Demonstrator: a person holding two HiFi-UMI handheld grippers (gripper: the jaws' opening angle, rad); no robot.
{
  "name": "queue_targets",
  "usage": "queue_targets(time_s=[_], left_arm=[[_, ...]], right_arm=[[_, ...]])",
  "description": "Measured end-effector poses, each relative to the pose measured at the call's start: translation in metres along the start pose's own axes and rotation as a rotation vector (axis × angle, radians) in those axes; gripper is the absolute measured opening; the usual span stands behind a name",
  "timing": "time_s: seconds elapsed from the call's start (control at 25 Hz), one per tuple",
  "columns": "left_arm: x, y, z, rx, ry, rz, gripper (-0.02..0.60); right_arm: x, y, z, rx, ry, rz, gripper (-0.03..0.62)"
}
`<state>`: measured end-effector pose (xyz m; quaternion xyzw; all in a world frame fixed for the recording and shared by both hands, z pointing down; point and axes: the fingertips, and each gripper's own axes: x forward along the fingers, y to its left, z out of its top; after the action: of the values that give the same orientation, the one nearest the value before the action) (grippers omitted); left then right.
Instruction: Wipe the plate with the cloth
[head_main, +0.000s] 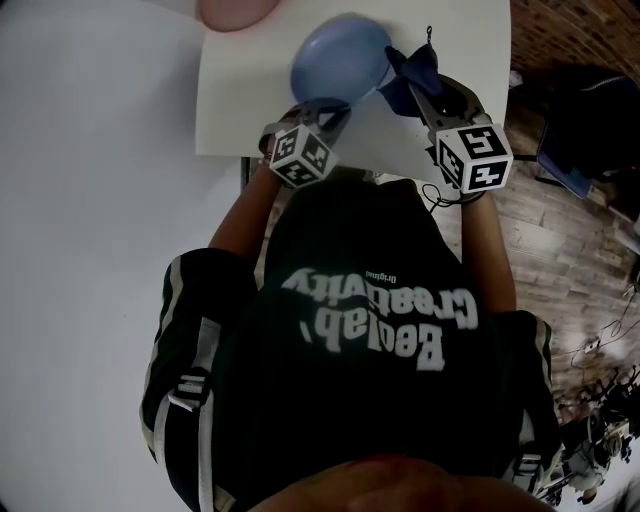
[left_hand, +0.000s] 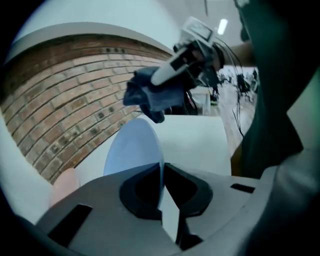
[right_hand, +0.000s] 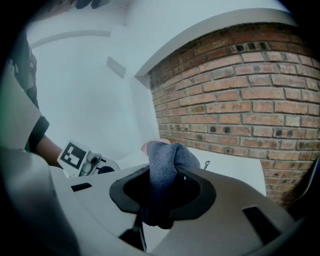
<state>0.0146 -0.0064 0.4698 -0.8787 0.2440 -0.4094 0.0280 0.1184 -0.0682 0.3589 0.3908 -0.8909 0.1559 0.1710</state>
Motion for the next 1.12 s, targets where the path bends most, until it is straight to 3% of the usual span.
queue_targets(time_s=[0.2, 0.32, 0.4, 0.48, 0.68, 1.12], left_arm=[[-0.029, 0.032, 0.034, -0.359, -0.253, -0.015, 0.011], [-0.048, 0.04, 0.056, -0.477, -0.412, -0.064, 0.011], [-0.057, 0.044, 0.074, -0.517, -0.498, -0.104, 0.011], [-0.054, 0.039, 0.09, -0.52, -0.543, -0.133, 0.011], [-0.036, 0.016, 0.109, -0.495, -0.549, -0.161, 0.011], [-0.067, -0.012, 0.11, -0.392, -0.557, -0.247, 0.014]], right_arm=[[-0.011, 0.009, 0.025, -0.067, -0.092, -0.005, 0.092], [-0.02, 0.018, 0.036, -0.115, -0.156, 0.014, 0.092], [-0.025, 0.023, 0.046, -0.155, -0.198, 0.045, 0.092], [-0.029, 0.026, 0.051, -0.187, -0.245, 0.077, 0.092], [-0.025, 0.029, 0.05, -0.242, -0.275, 0.118, 0.092], [-0.015, 0.007, 0.067, -0.288, -0.276, 0.023, 0.091]])
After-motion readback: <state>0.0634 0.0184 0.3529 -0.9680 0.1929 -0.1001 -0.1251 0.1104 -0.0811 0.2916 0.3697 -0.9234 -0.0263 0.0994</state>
